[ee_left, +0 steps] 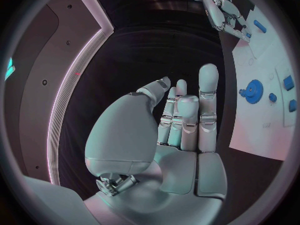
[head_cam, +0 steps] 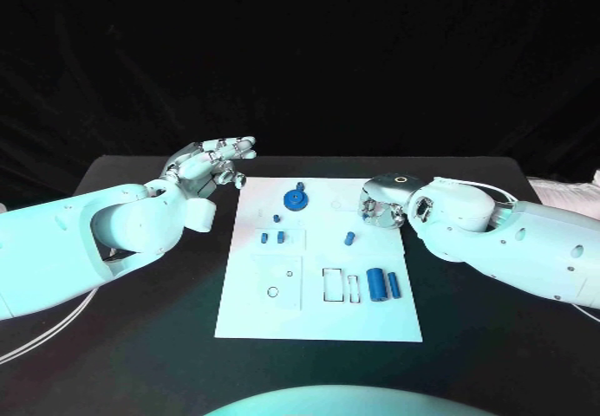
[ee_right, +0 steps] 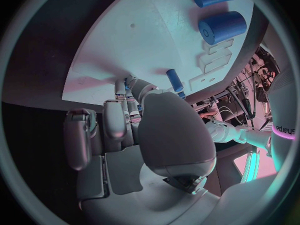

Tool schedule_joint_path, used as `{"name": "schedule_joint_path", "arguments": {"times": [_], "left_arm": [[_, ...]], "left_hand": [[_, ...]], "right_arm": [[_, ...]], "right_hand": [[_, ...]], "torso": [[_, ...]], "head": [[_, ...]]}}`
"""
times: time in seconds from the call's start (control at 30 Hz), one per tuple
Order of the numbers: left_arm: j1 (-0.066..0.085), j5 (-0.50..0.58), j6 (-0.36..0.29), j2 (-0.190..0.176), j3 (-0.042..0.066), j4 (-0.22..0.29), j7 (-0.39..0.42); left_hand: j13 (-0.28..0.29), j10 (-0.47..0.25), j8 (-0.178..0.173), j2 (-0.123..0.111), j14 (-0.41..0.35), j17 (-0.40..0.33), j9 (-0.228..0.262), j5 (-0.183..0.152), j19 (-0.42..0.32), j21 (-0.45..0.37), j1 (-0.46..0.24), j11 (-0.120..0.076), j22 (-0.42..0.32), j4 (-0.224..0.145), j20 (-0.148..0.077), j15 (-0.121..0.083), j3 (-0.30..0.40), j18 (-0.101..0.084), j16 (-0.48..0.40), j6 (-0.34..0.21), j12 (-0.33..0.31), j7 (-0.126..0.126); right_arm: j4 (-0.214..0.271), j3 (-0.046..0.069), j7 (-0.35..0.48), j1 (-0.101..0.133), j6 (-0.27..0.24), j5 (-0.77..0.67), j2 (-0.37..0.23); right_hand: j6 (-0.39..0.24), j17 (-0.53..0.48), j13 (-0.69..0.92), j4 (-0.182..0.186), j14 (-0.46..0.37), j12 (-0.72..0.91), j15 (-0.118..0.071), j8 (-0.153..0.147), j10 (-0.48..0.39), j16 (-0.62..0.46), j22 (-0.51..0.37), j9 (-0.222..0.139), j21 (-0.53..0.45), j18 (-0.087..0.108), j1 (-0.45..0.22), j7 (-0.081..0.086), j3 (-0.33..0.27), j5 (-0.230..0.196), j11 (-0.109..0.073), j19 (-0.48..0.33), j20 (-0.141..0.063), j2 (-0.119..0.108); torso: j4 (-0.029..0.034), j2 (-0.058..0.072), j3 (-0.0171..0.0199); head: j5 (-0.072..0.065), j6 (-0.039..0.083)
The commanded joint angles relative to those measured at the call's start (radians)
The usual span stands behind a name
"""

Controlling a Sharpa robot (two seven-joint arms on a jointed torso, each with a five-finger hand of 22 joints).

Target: Assemble the parts on the task board

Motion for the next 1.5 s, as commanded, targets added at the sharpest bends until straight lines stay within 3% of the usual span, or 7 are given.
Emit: {"name": "schedule_joint_path", "arguments": {"times": [0.03, 0.57, 0.93, 1.2, 1.5], "left_arm": [[0.000, 0.000, 0.008, 0.001, 0.001, 0.003, 0.003], [0.000, 0.000, 0.009, 0.000, 0.001, 0.003, 0.000], [0.000, 0.000, 0.012, 0.000, 0.001, 0.001, -0.002], [0.000, 0.000, 0.015, 0.000, 0.001, 0.000, -0.007], [0.000, 0.000, 0.019, 0.000, 0.001, 0.000, -0.007]], "left_hand": [[0.002, -0.009, 0.001, 0.011, -0.005, 0.001, -0.001, 0.000, -0.004, -0.006, 0.000, 0.003, 0.000, -0.001, 0.003, 0.004, -0.006, 0.014, 0.006, -0.008, 0.005, 0.000], [0.003, -0.012, 0.002, 0.013, -0.006, 0.001, -0.001, 0.000, -0.004, -0.007, 0.002, 0.003, -0.001, -0.002, 0.004, 0.005, -0.005, 0.014, 0.007, -0.009, 0.010, 0.000], [0.004, -0.015, 0.002, 0.013, -0.006, 0.000, -0.001, 0.001, -0.005, -0.009, 0.003, 0.003, -0.002, -0.003, 0.004, 0.005, -0.005, 0.015, 0.007, -0.010, 0.012, 0.000], [0.006, -0.021, 0.002, 0.013, -0.007, -0.002, -0.001, 0.002, -0.006, -0.012, 0.001, 0.004, -0.004, -0.002, 0.005, 0.006, -0.007, 0.015, 0.007, -0.014, 0.017, 0.002], [0.006, -0.021, 0.002, 0.013, -0.007, -0.002, -0.001, 0.002, -0.006, -0.012, 0.001, 0.004, -0.004, -0.002, 0.005, 0.006, -0.007, 0.015, 0.007, -0.014, 0.017, 0.002]], "right_arm": [[-0.006, -0.008, -0.001, -0.011, 0.061, -0.027, 0.003], [0.031, -0.006, -0.033, -0.014, -0.058, -0.082, -0.019], [0.068, 0.004, -0.040, -0.005, -0.081, -0.078, -0.044], [0.123, 0.011, -0.042, 0.000, -0.086, -0.071, -0.077], [0.243, 0.026, -0.046, 0.005, -0.106, -0.079, -0.108]], "right_hand": [[0.014, 0.002, 0.001, -0.009, 0.048, 0.005, -0.003, 0.009, 0.014, 0.006, 0.178, 0.006, 0.011, -0.011, 0.007, -0.001, 0.001, -0.001, -0.002, 0.064, 0.001, 0.019], [0.033, -0.006, 0.000, -0.026, 0.048, 0.008, -0.010, 0.016, 0.046, 0.001, 0.194, 0.015, 0.028, -0.016, 0.014, -0.004, 0.003, -0.002, -0.008, 0.072, -0.005, 0.029], [0.034, -0.008, -0.001, -0.026, 0.047, 0.008, -0.010, 0.016, 0.046, 0.000, 0.195, 0.015, 0.030, -0.017, 0.012, -0.003, 0.003, -0.002, -0.008, 0.073, -0.005, 0.027], [0.034, -0.007, -0.001, -0.026, 0.047, 0.007, -0.010, 0.016, 0.047, 0.001, 0.196, 0.016, 0.031, -0.017, 0.011, -0.003, 0.002, -0.002, -0.007, 0.073, -0.005, 0.027], [0.034, -0.007, -0.001, -0.027, 0.047, 0.007, -0.010, 0.016, 0.048, 0.001, 0.197, 0.016, 0.032, -0.017, 0.011, -0.002, 0.002, -0.002, -0.007, 0.073, -0.006, 0.026]], "torso": [[-0.0004, -0.001, -0.0004], [0.0004, -0.002, -0.0001], [-0.0007, -0.001, 0.0002], [-0.0006, -0.001, 0.0000], [-0.0016, -0.001, 0.0002]], "head": [[-0.001, -0.002], [-0.005, 0.001], [-0.007, 0.005], [-0.007, 0.005], [0.000, 0.008]]}}
